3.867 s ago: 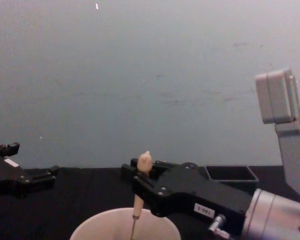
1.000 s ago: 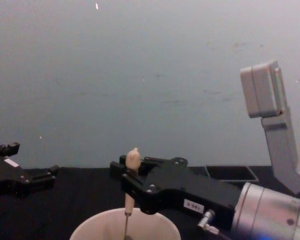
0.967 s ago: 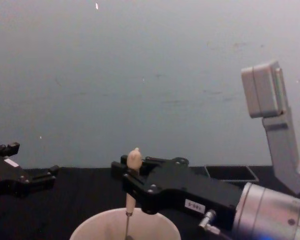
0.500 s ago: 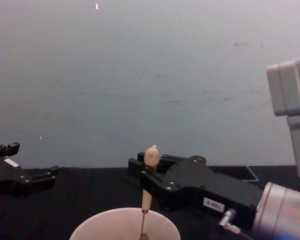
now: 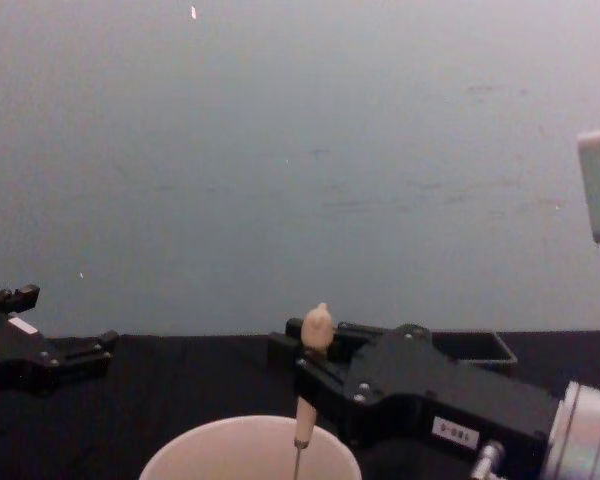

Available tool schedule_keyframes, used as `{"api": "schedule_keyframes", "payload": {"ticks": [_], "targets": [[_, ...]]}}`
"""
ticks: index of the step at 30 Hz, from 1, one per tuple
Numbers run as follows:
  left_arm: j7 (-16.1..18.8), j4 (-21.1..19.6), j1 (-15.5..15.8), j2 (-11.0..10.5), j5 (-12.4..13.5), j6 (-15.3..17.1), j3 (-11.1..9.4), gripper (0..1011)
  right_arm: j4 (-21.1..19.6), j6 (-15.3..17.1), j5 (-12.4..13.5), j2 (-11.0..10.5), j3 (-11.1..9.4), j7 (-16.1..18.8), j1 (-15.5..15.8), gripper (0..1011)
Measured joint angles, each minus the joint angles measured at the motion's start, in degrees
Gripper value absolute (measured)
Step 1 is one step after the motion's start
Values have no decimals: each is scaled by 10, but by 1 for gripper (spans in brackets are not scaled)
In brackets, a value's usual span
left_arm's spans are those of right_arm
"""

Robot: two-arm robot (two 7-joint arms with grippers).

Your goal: Pick up the stirring spoon with one hand, stir inside the cup, then place it back in its original position.

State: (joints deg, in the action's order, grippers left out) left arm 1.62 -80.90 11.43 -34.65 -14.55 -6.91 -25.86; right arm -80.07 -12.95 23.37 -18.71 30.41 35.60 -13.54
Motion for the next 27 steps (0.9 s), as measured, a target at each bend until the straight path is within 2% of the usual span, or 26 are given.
{"api": "schedule_keyframes", "payload": {"ticks": [15,27], "targets": [[0,0,0,0,0,0,0,1001,-23,3,4,-7,23,19,6,164],[0,0,0,0,0,0,0,1001,9,1,-10,18,43,18,-22,164]]}}
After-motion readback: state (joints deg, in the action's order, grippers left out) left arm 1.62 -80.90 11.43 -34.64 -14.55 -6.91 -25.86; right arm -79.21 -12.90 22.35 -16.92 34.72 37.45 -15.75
